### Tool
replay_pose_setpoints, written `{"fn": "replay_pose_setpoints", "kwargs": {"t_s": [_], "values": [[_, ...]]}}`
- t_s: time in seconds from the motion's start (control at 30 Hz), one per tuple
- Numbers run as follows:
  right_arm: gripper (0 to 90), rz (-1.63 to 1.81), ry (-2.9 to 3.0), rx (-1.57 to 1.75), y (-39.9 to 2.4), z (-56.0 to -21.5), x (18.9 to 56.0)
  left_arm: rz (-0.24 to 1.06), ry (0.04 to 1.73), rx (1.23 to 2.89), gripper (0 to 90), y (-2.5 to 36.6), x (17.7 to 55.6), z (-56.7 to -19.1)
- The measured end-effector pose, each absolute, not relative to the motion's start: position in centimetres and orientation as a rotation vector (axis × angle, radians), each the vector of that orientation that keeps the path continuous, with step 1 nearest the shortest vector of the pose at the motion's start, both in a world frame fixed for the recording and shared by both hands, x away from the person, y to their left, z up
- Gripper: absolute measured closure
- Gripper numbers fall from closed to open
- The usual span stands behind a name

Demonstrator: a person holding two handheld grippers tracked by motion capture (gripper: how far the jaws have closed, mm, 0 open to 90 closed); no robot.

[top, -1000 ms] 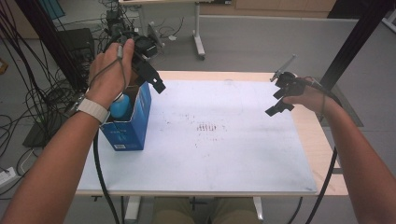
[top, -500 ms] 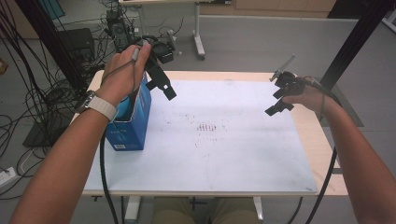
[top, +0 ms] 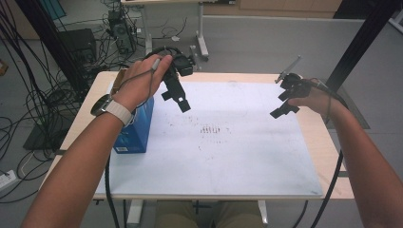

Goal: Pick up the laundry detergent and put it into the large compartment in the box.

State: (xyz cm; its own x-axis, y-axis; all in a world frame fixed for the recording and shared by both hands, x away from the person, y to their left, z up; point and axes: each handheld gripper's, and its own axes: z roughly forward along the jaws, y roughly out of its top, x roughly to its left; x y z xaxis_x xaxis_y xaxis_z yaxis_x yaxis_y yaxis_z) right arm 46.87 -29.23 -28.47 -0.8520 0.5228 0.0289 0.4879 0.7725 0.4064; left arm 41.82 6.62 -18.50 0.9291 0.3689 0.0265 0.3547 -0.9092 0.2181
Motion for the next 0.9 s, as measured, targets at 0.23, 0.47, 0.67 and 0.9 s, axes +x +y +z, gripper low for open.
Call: {"fn": "replay_pose_setpoints", "kwargs": {"t_s": [0.23, 0.47, 0.67, 0.9], "values": [[7.1, 0.625, 2.881, 0.822, -29.1, -28.6, 46.8, 0.067, 0.447, 2.907, 5.8, 5.2, 41.3, -19.4], [7.1, 0.629, 2.882, 0.823, -29.1, -28.6, 46.8, 0.051, 0.401, 2.921, 5.8, 4.1, 41.3, -20.2], [7.1, 0.633, 2.878, 0.841, -29.5, -28.7, 46.7, 0.052, 0.347, 2.916, 6.2, 3.7, 41.2, -20.5], [7.1, 0.645, 2.879, 0.839, -29.5, -28.9, 46.7, 0.046, 0.251, 2.935, 7.8, 2.9, 40.7, -21.6]]}}
